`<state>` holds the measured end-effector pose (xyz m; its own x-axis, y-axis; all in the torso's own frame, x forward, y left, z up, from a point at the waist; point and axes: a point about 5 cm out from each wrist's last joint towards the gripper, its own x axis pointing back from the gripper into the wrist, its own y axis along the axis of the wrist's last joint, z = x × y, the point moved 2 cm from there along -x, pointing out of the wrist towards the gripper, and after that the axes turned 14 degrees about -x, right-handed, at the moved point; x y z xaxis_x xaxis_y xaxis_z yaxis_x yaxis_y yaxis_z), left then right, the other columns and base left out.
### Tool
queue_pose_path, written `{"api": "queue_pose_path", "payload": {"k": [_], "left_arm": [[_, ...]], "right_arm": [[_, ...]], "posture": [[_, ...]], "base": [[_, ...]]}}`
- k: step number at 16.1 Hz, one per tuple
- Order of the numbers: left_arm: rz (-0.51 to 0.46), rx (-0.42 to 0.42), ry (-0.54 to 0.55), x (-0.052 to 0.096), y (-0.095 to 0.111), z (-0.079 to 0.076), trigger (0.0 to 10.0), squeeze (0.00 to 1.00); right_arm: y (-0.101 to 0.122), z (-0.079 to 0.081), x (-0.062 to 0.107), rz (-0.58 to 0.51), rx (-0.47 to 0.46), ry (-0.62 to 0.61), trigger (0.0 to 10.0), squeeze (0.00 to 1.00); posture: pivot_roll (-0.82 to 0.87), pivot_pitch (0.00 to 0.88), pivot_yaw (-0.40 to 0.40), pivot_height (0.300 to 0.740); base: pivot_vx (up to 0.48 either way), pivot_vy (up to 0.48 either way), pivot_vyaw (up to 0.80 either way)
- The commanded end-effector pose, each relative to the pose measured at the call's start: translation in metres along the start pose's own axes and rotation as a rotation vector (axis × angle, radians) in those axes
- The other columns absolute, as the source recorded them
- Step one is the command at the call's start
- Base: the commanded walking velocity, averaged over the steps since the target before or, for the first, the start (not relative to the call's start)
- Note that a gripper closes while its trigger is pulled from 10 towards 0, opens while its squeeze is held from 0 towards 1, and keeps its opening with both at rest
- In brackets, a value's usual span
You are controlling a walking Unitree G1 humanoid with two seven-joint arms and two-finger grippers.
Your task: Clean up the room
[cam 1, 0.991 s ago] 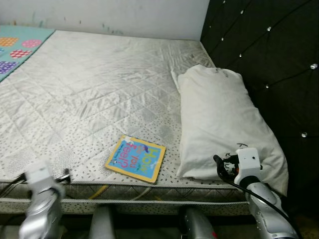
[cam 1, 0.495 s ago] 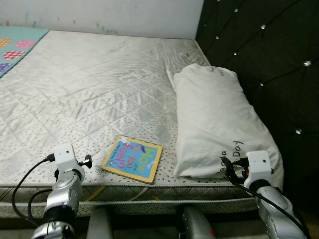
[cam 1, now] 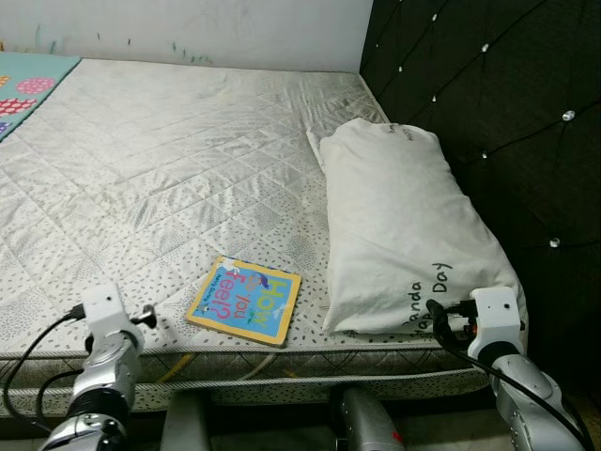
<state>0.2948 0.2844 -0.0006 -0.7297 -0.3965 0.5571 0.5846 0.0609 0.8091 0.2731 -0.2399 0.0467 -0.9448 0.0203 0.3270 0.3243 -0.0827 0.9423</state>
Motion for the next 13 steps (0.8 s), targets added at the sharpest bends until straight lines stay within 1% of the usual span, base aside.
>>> {"api": "queue_pose_path", "payload": {"k": [1, 4, 7, 8, 9, 11, 13], "left_arm": [[-0.016, 0.010, 0.003, -0.002, 0.007, 0.003, 10.0, 0.00], [-0.013, 0.011, -0.012, -0.003, 0.011, 0.005, 10.0, 0.00], [0.017, -0.017, -0.069, -0.004, 0.008, -0.006, 10.0, 0.00], [0.025, -0.005, -0.079, -0.004, 0.007, -0.009, 10.0, 0.00], [0.028, -0.027, -0.092, -0.004, 0.007, -0.011, 10.0, 0.00], [0.057, -0.043, -0.118, -0.003, 0.003, -0.015, 10.0, 0.00], [0.082, -0.056, -0.124, -0.003, -0.003, -0.016, 10.0, 0.00]], "right_arm": [[0.003, -0.005, 0.002, -0.005, 0.001, -0.010, 10.0, 0.00], [0.003, -0.007, 0.004, -0.002, -0.001, -0.018, 10.0, 0.00], [0.002, -0.009, 0.006, 0.001, -0.001, -0.026, 10.0, 0.00], [0.002, -0.009, 0.007, 0.001, -0.001, -0.026, 10.0, 0.00], [0.002, -0.010, 0.008, 0.001, -0.001, -0.029, 10.0, 0.00], [0.003, -0.013, 0.009, 0.003, 0.001, -0.037, 10.0, 0.00], [0.002, -0.014, 0.010, 0.006, 0.002, -0.040, 10.0, 0.00]], "posture": [[-0.17, 0.000, -0.084, 0.582], [-0.17, 0.000, -0.082, 0.582], [-0.18, 0.000, -0.081, 0.582], [-0.18, 0.000, -0.081, 0.582], [-0.18, 0.000, -0.081, 0.582], [-0.20, 0.000, -0.077, 0.582], [-0.20, 0.000, -0.076, 0.582]], "base": [[0.000, 0.000, 0.00], [0.000, 0.000, 0.00], [0.000, 0.000, 0.00], [0.000, 0.000, 0.00], [0.000, 0.000, 0.00], [0.000, 0.000, 0.00], [0.000, 0.000, 0.00]]}}
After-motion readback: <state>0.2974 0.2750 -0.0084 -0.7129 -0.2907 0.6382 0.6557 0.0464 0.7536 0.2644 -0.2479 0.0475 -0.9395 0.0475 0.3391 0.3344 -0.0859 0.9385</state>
